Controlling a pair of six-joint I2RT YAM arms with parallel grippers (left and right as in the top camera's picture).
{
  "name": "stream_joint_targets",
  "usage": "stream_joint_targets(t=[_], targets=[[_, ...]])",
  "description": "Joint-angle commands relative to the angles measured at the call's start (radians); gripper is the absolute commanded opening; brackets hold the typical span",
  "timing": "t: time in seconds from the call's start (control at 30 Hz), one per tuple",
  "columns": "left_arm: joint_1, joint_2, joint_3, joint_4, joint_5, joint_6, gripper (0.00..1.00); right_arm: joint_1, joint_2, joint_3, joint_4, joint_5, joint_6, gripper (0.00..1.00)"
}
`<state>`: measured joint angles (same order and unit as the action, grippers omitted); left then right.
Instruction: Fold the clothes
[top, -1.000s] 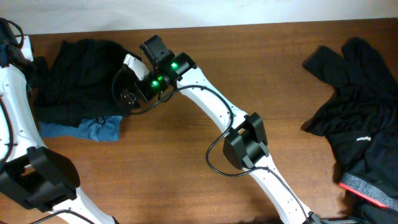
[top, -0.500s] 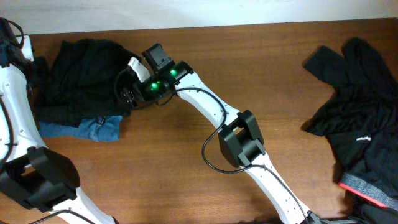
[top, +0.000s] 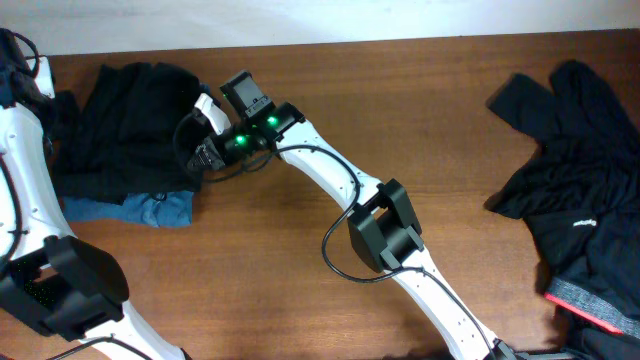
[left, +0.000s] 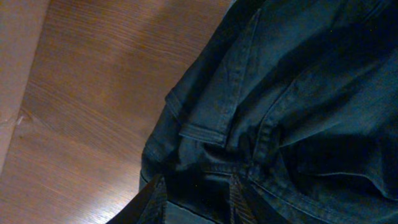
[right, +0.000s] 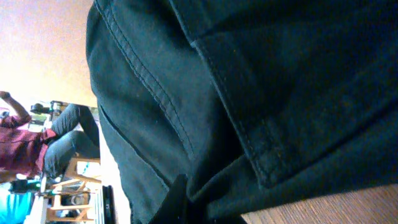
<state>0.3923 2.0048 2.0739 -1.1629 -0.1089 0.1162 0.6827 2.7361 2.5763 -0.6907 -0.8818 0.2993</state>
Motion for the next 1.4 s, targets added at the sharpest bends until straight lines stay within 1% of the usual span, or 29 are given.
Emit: stream_joint_targets(t=[0.0,0.07,0.13,0.27,0.37,0.47,0.57,0.63,0.7,0.77,0.87,1.03,1.23,1.37], targets=[[0.003,0.002,0.005,-0.001,0.008,0.012,0.34,-0.048,-0.031,0.082,-0.01,-0.048,0.027,0.04],[0.003,0.002,0.005,0.0,0.008,0.012,0.34,-0.087,-0.071,0.156,-0.043,-0.052,0.018,0.04],[0.003,0.002,0.005,0.0,0.008,0.012,0.34,-0.139,-0.124,0.256,-0.106,-0.002,-0.013,0.04],[0.003,0.002,0.005,0.0,0.008,0.012,0.34,-0.264,-0.229,0.463,-0.313,0.216,-0.083,0.04],[0.003,0.002,0.005,0.002,0.023,0.012,0.34,-0.365,-0.299,0.568,-0.489,0.273,-0.126,0.04],[0.003,0.002,0.005,0.006,0.048,0.012,0.34,-0.441,-0.386,0.564,-0.636,0.273,-0.137,0.04],[0.003,0.002,0.005,0.011,0.084,0.012,0.34,-0.486,-0.465,0.564,-0.76,0.288,-0.226,0.04],[0.003,0.002,0.005,0.018,0.113,0.012,0.34,-0.496,-0.516,0.564,-0.811,0.357,-0.279,0.04],[0.002,0.002,0.005,0.021,0.148,0.012,0.34,-0.5,-0.563,0.564,-0.848,0.443,-0.335,0.04],[-0.003,0.002,0.005,0.02,0.195,0.012,0.34,-0.508,-0.605,0.564,-0.864,0.509,-0.341,0.04],[-0.02,0.002,0.005,0.023,0.253,0.012,0.34,-0.535,-0.64,0.564,-0.863,0.522,-0.357,0.04],[-0.059,0.002,0.005,0.029,0.251,0.013,0.34,-0.594,-0.65,0.55,-0.915,0.528,-0.401,0.04],[-0.072,0.002,0.005,0.03,0.251,0.013,0.34,-0.647,-0.657,0.547,-0.939,0.528,-0.401,0.04],[-0.072,0.002,0.005,0.036,0.25,0.013,0.34,-0.651,-0.679,0.547,-0.949,0.528,-0.4,0.04]])
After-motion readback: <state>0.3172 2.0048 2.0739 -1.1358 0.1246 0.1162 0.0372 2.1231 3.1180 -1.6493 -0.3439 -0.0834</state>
